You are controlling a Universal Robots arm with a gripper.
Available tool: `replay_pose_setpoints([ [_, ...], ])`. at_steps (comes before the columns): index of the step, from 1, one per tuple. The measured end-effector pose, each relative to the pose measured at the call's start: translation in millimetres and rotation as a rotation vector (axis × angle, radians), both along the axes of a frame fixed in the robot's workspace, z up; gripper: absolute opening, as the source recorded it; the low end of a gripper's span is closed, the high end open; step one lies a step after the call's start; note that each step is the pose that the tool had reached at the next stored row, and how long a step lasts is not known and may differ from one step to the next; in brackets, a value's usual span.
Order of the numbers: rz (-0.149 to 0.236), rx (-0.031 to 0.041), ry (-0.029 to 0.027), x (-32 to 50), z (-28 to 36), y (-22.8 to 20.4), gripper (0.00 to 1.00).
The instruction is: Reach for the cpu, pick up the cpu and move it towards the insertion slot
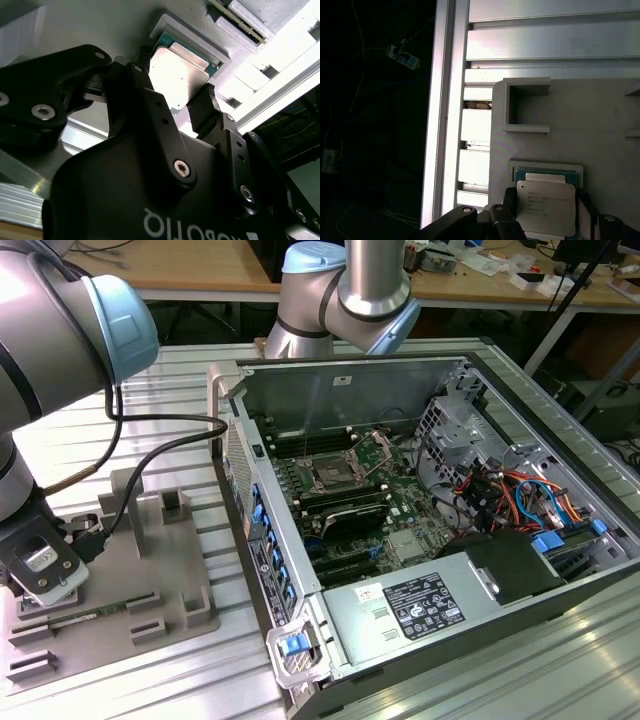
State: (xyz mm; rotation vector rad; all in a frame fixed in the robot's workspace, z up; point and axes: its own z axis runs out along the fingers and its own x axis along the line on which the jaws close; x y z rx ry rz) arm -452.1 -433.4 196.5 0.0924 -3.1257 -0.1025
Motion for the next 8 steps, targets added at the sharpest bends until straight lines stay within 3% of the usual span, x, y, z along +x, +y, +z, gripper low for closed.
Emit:
replay_pose_setpoints([
  [3,0.0,0.0,0.0,0.0,3.9,0.0,0.55],
  [8,0.0,0.0,0.0,0.0,5.1,0.0,0.55],
])
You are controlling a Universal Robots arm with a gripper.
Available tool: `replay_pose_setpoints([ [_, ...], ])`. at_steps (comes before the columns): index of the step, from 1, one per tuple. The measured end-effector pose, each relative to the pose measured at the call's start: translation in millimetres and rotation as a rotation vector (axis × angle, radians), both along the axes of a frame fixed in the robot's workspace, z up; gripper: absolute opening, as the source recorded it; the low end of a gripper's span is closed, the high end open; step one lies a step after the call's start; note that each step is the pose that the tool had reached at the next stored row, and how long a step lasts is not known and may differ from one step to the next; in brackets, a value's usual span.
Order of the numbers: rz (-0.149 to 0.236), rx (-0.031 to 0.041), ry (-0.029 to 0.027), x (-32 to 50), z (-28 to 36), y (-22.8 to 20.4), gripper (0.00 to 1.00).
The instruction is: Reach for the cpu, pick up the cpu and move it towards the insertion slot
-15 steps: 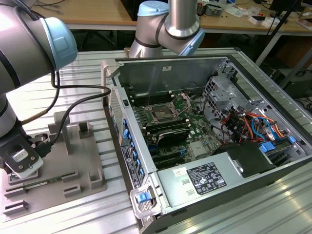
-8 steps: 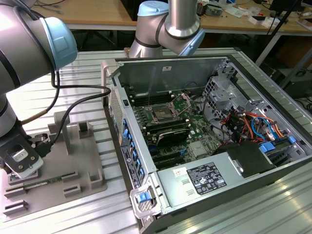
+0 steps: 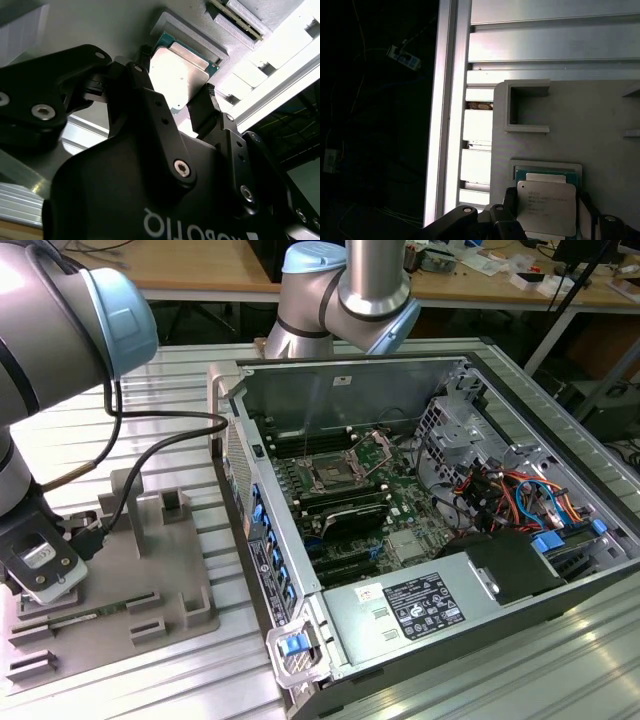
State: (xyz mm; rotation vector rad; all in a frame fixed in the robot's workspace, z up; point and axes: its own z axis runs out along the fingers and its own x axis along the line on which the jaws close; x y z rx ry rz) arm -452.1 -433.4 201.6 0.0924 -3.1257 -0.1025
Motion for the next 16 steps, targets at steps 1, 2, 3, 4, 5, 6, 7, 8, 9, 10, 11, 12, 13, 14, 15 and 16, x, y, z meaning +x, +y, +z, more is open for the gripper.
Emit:
replay_pose_setpoints([
  [1,0.0,-0.0001,0.0,0.0,0.1,0.0,0.55],
  [2,0.0,0.0,0.0,0.0,0.1,0.0,0.55],
  [3,0.0,0.0,0.0,0.0,0.1,0.0,0.55],
  [4,0.0,-0.0001,0.0001,0.0,0.4,0.0,0.55],
  [5,0.0,-0.0001,0.0001,0.0,0.6,0.0,0.55],
  [6,0.0,0.0,0.0,0.0,0.7,0.0,0.55],
  [7,0.0,0.0,-0.0001,0.0,0.8,0.0,0.55],
  [8,0.0,0.0,0.0,0.0,0.9,0.0,0.55],
  [9,0.0,0.0,0.0,0.0,1.0,0.0,0.55],
  [10,0.0,0.0,-0.0001,0.0,1.2,0.0,0.55],
  [11,0.0,0.0,0.0,0.0,1.4,0.0,0.55],
  [12,0.0,0.0,0.0,0.0,1.5,0.0,0.55],
  [13,0.0,0.0,-0.0001,0.0,1.6,0.0,0.55],
  [14,0.0,0.0,0.0,0.0,1.8,0.0,0.55],
  [15,0.0,0.0,0.0,0.0,2.0,0.0,0.55],
  [16,0.0,0.0,0.0,0.0,2.2,0.0,0.55],
])
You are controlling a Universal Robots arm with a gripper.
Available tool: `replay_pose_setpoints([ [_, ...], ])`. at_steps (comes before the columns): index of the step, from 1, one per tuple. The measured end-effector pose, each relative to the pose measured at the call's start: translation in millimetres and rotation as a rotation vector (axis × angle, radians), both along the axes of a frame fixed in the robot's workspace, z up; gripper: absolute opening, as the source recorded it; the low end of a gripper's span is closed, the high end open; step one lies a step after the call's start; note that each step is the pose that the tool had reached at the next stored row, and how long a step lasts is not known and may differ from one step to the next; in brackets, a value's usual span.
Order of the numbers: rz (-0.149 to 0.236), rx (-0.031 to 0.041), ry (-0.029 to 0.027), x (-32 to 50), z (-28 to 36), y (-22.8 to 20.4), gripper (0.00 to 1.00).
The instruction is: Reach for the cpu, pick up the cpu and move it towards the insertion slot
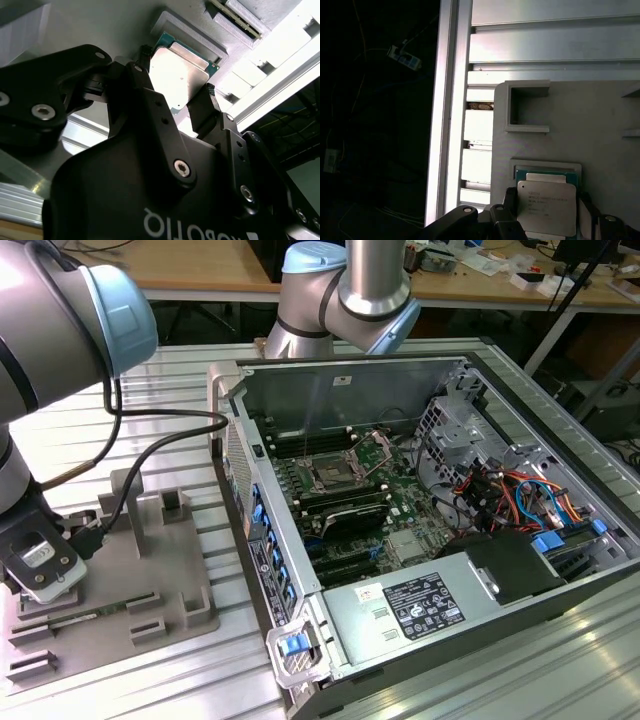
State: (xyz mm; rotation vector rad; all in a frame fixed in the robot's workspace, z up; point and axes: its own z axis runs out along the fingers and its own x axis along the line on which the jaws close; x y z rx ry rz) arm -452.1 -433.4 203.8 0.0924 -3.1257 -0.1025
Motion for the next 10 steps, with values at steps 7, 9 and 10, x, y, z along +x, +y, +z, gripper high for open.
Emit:
replay_pose_setpoints([
  [7,0.0,-0.0001,0.0,0.0,0.8,0.0,0.55],
  [9,0.0,0.0,0.0,0.0,1.5,0.0,0.55],
  [10,0.0,0.0,0.0,0.0,1.7,0.0,0.55],
])
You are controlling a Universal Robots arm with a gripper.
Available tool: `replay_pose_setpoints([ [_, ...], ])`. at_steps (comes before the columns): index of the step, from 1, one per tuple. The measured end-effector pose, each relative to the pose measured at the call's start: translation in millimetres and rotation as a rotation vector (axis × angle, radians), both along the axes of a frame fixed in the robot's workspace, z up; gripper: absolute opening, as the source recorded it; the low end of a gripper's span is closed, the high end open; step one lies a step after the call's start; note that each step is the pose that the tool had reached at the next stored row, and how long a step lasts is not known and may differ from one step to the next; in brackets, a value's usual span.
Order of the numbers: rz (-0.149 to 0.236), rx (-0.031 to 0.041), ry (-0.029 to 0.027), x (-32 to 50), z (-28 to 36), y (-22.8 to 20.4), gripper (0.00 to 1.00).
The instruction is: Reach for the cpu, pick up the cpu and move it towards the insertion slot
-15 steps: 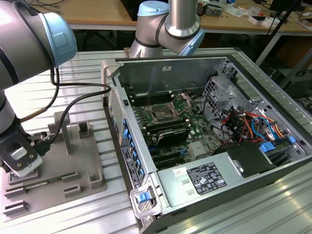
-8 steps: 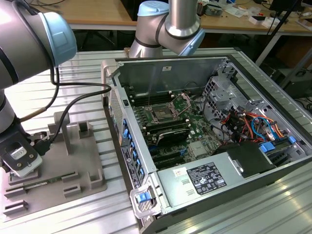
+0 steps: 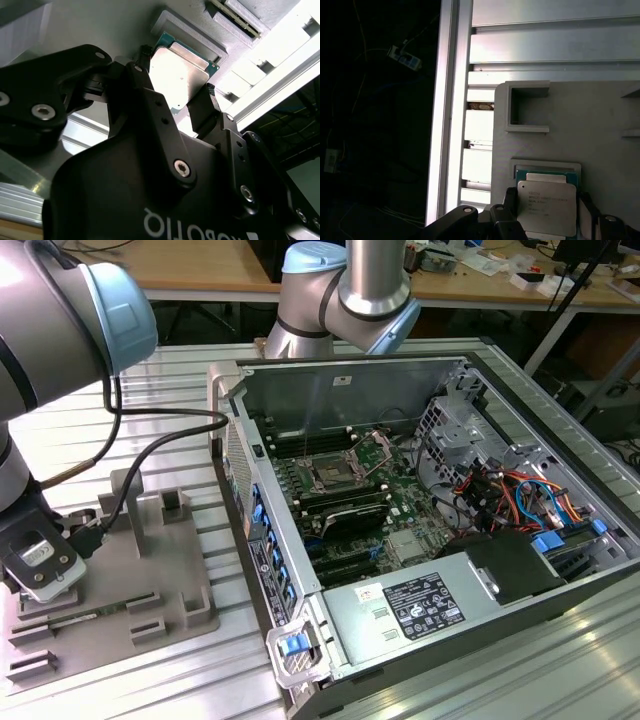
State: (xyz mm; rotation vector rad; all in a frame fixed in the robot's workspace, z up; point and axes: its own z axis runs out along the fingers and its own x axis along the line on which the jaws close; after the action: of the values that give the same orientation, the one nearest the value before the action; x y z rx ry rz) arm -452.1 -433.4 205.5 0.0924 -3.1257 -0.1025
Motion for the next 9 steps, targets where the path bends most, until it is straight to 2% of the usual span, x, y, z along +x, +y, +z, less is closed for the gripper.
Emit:
replay_pose_setpoints([
  [9,0.0,0.0,0.0001,0.0,1.6,0.0,0.55],
])
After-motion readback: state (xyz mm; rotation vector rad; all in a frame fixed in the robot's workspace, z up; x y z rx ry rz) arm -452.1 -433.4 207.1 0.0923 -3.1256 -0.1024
